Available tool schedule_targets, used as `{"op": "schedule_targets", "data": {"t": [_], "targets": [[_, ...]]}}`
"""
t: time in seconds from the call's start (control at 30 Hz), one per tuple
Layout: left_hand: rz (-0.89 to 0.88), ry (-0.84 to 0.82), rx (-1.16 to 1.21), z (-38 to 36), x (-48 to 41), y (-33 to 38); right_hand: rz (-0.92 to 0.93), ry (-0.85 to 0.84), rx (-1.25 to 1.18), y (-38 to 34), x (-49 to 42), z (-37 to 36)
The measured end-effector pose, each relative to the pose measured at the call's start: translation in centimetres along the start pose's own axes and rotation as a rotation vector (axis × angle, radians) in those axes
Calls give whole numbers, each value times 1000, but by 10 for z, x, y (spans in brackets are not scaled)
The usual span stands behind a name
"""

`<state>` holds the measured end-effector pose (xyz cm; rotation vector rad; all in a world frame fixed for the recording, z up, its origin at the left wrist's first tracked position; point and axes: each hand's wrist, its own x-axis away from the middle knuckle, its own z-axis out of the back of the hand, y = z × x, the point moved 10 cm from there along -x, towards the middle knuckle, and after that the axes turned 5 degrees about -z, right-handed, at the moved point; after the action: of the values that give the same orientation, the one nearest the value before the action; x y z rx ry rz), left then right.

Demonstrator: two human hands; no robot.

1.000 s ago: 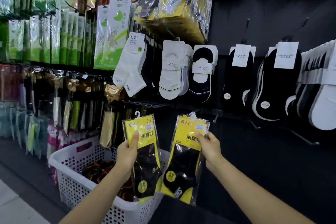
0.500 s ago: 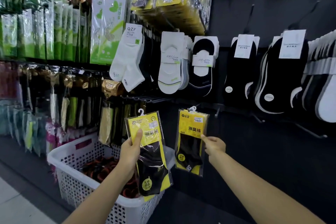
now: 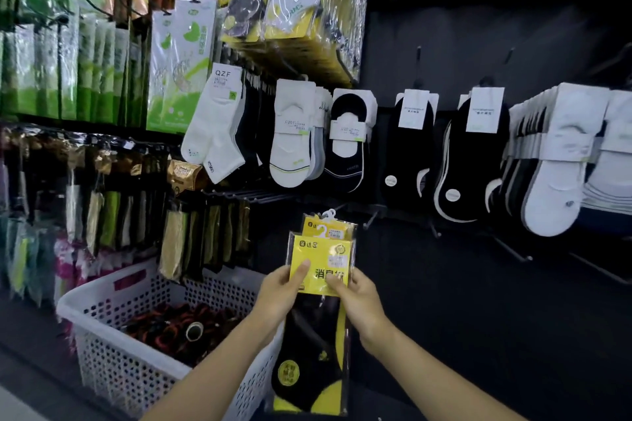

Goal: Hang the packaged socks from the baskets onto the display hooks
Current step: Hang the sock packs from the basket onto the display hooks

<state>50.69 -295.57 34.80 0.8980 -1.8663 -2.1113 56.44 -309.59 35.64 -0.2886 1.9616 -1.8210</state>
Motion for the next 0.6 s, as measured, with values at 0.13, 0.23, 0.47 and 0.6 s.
{"op": "schedule_targets", "data": {"t": [0.13,0.23,0.47,0.6], "targets": [[14,-2,25,-3,-2,3,42,153,28,-13,-13,20],[1,-36,-11,-7,-7,2,40,204,96,-16,-31,20],[-25,-15,-26,-5,-35,-18,-60,298,170,6,-72,11],[-40,-19,-68,-13,-53,-34,-161,321,76,36,-87,18]]}}
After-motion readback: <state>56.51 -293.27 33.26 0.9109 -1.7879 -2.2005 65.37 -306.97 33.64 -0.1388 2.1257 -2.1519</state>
